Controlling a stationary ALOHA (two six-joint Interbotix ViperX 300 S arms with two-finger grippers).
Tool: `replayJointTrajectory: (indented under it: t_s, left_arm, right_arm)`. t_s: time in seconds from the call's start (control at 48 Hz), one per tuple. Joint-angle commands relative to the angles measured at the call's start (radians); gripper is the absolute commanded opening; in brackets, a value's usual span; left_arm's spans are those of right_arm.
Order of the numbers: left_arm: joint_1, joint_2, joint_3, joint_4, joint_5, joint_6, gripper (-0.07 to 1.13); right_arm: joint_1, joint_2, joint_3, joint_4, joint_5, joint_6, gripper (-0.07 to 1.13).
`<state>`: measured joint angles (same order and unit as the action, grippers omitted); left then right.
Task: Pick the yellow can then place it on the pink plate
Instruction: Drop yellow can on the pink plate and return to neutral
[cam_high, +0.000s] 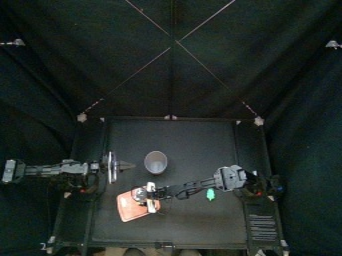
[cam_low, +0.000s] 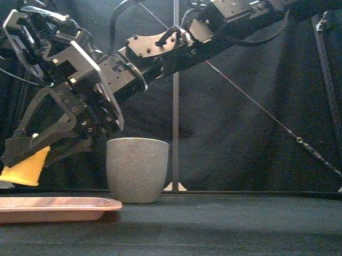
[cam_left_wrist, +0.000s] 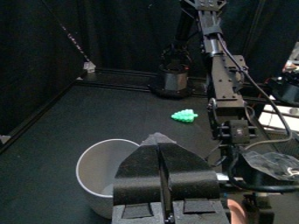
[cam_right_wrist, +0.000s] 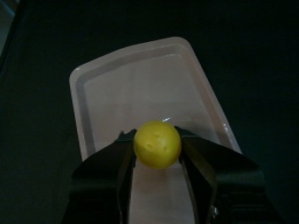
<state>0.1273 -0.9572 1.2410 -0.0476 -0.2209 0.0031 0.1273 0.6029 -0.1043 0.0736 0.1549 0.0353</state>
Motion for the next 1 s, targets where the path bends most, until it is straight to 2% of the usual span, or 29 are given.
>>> replayJointTrajectory:
  t_s: [0.021,0.5,1.0]
  left_arm:
    - [0.003,0.005,-0.011,0.002,-0.003,0.002,-0.03]
    - [0.003,0.005,0.003,0.000,-0.003,0.002,-0.03]
    - [-0.006,0.005,0.003,-0.002,-0.002,-0.002,-0.03]
  right_arm:
    - [0.000,-0.014,-0.040,0.005,0.008,0.000,0.72]
    - [-0.005,0.002,-0.054,0.011,0.011,0.000,0.91]
    - [-0.018,-0.130,0.037,-0.035,-0.101,-0.002,0.92]
